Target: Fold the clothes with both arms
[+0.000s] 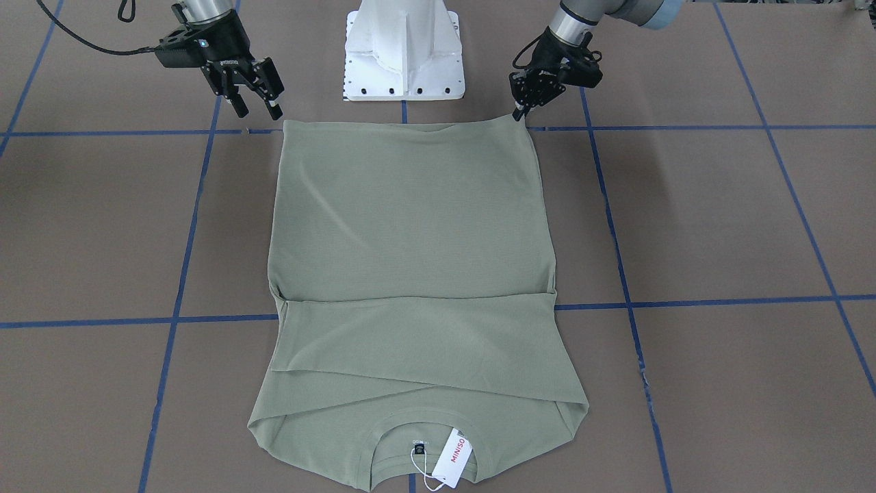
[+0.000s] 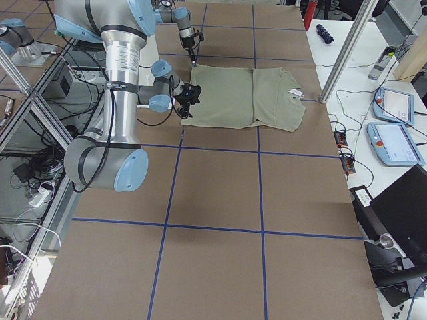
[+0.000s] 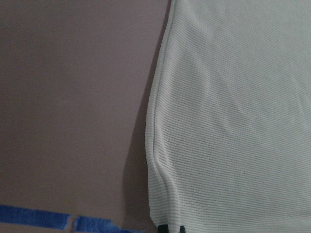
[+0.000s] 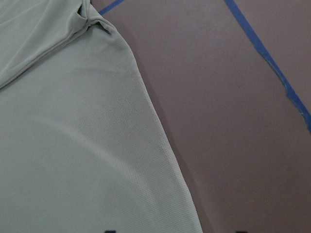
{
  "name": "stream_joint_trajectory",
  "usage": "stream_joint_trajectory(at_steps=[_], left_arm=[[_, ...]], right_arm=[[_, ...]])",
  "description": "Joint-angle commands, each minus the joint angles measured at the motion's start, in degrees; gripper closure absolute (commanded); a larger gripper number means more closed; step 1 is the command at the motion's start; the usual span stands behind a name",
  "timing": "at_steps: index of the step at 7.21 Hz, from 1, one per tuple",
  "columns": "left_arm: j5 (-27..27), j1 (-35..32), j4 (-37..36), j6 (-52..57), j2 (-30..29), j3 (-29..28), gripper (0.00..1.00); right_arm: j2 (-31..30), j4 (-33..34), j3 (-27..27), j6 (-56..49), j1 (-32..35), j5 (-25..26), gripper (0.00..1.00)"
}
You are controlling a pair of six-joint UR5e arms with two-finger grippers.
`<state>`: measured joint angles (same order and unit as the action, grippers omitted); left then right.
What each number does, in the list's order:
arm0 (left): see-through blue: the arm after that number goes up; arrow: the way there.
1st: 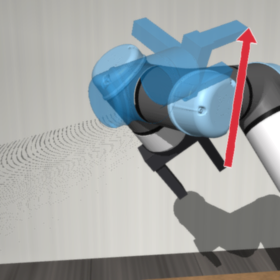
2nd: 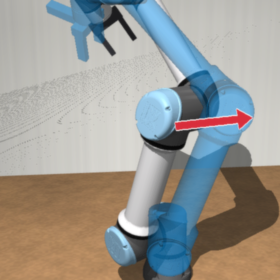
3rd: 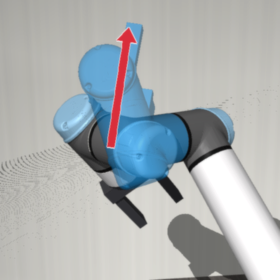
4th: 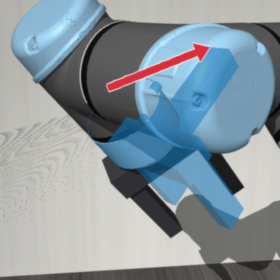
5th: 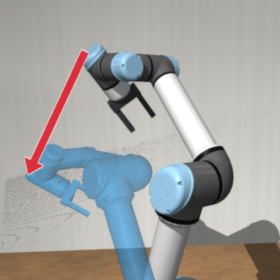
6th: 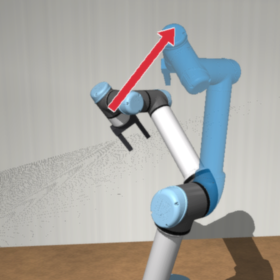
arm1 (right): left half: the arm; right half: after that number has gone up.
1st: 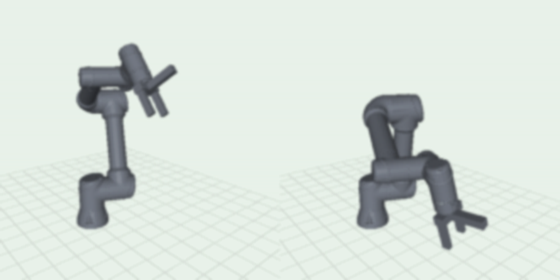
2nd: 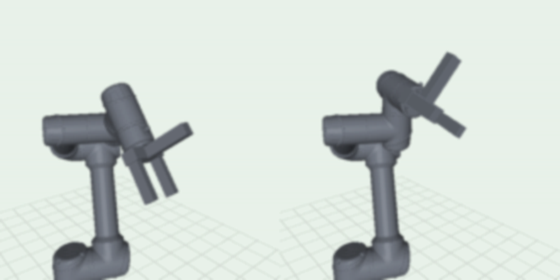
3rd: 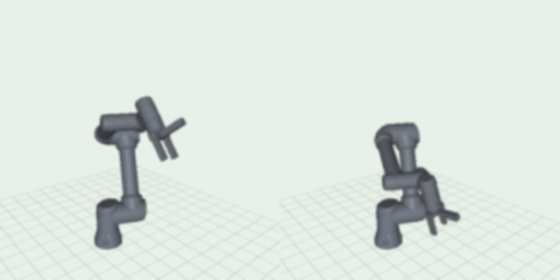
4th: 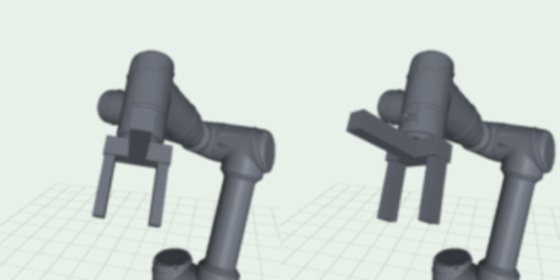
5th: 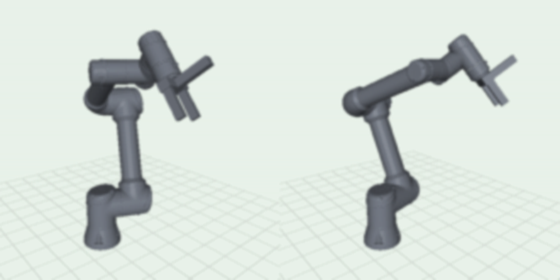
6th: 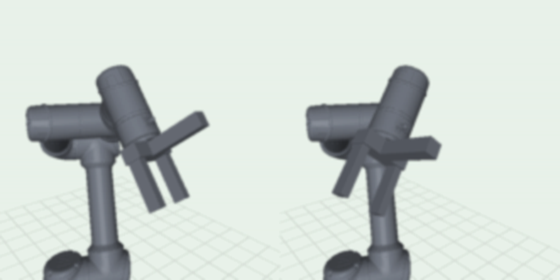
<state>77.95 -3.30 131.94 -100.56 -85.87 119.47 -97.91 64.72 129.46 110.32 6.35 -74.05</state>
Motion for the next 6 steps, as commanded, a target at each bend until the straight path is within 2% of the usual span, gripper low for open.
stream_joint_trajectory(at_steps=[1, 2, 3, 4, 6], left_arm=[[0.4, -0.4, 0.0, -0.1, -0.6, 2.4, 1.0], [0.4, -0.4, 0.1, -0.2, -0.7, 2.8, 1.0], [0.4, -0.4, 0.2, -0.3, -0.9, 2.8, 1.0], [0.4, -0.4, 0.2, -0.3, -1.3, 2.8, 1.0], [0.4, -0.4, 0.2, -1.0, -1.1, 2.7, 1.0]], right_arm=[[0.6, 0.2, -3.4, 3.0, -4.7, 5.6, 0.16], [1.8, 0.3, -4.7, 3.4, -6.2, 7.3, 0.2], [6.0, 0.9, -7.6, 3.4, -6.3, 7.9, 0.26], [8.3, 2.2, -9.9, 3.4, -6.4, 8.3, 0.26], [8.4, 6.2, -9.8, 3.4, -7.5, 9.3, 0.26]])
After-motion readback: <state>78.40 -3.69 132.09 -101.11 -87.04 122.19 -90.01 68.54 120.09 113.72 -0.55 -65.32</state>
